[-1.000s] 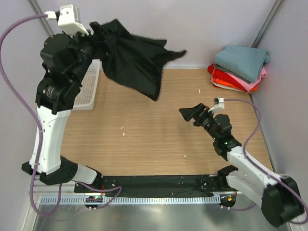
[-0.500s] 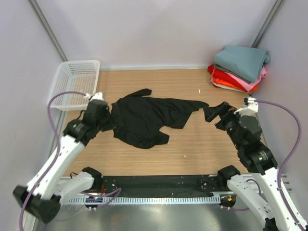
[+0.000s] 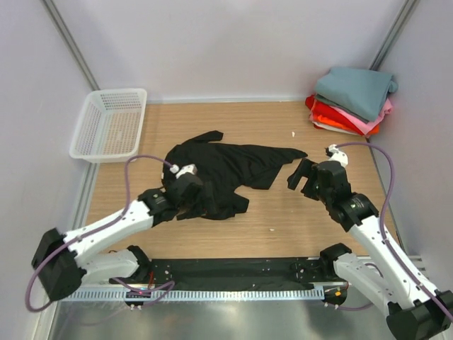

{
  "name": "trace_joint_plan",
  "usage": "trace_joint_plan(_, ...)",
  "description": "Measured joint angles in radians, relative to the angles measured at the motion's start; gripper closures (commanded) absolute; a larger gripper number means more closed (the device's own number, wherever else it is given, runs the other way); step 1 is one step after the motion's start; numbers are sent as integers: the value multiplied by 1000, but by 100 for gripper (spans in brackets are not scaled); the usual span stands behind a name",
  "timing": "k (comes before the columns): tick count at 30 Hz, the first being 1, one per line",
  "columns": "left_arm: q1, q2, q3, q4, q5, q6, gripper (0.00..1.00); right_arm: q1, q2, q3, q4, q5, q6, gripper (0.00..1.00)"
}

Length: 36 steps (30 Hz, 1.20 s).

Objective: Fold and stack the t-shirts
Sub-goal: Flatten the tshirt out

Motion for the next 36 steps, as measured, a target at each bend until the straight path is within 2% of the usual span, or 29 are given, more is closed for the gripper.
trace_joint_plan(7,-116,352,146,161,-24,21,4,0,35,0,2,5,-21,0)
trace_joint_plan(12,-141,494,218,205,-32,39,6,0,67,0,4,10,-21,0)
trace_joint_plan(14,-145,532,237,209,-34,50,15,0,84,-1,7,11,-21,0)
trace_joint_plan(16,-146,568,258,210,-35,57,29,0,102,-1,11,12,-21,0)
trace_joint_plan(17,-146,580,265,210,-35,60,46,0,109,-1,13,12,-21,0)
trace_joint_plan(18,-147,589,270,209,-35,60,56,0,114,-1,15,13,-22,0)
trace_joint_plan(19,-150,595,274,209,-37,70,78,0,120,-1,17,18,-23,0)
trace_joint_plan(21,-158,596,276,203,-40,81,96,0,128,-1,19,27,-25,0)
trace_joint_plan(22,-163,595,278,200,-42,87,100,0,134,-1,21,35,-26,0)
trace_joint_plan(26,-177,563,282,152,-45,111,100,-13,179,0,31,62,-28,0)
trace_joint_plan(28,-179,493,282,86,-68,122,100,-36,223,2,40,58,-28,0)
trace_joint_plan(32,-164,231,299,-76,-157,135,100,-105,350,25,88,-11,-23,3)
trace_joint_plan(36,-92,-58,352,-201,-242,145,99,-122,463,44,167,-96,-1,3)
